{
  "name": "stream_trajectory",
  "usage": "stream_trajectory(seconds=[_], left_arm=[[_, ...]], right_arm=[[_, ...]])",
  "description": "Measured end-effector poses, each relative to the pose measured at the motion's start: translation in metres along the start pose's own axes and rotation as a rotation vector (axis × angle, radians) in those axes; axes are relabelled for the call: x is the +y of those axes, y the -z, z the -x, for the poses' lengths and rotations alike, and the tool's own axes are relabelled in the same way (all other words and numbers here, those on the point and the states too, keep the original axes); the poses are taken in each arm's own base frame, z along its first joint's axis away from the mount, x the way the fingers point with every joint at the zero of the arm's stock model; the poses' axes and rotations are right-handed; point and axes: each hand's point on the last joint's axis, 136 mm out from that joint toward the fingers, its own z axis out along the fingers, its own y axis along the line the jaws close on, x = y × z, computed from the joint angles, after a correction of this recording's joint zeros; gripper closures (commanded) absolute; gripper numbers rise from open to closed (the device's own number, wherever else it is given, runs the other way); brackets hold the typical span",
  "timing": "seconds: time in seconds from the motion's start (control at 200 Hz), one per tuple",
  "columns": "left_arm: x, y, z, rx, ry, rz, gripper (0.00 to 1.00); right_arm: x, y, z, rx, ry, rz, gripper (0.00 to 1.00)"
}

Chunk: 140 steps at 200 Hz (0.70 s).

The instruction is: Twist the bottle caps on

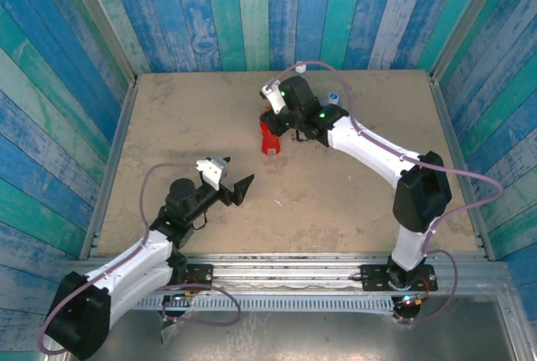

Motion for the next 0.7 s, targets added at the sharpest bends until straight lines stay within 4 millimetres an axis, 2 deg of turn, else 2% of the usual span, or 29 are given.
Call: stream_trajectory(seconds=[0.165, 0.3, 0.406, 0.546, 0.616, 0.701], left_arm=[[0.005, -0.003, -0.007, 0.025, -0.002, 0.022, 0.06], [0.016, -0.008, -0.008, 0.039, -0.018, 0.07, 0.06], [0.036, -0.013, 0.004, 0.031, -0.036, 0.138, 0.06], [0.074, -0.018, 0.031, -0.012, -0.08, 0.258, 0.06], [0.096, -0.017, 0.035, -0.017, -0.086, 0.322, 0.06], [0.125, -0.01, 0.029, -0.007, -0.074, 0.405, 0.06]], right_arm=[[0.001, 0.016, 0.01, -0.038, 0.029, 0.004, 0.3], [-0.003, 0.05, 0.016, -0.113, 0.043, -0.021, 0.21], [-0.012, 0.082, 0.01, -0.182, 0.046, -0.072, 0.13], [-0.043, 0.108, -0.017, -0.223, 0.018, -0.177, 0.09], [-0.07, 0.115, -0.044, -0.222, -0.009, -0.256, 0.08], [-0.102, 0.12, -0.084, -0.205, -0.042, -0.366, 0.08]])
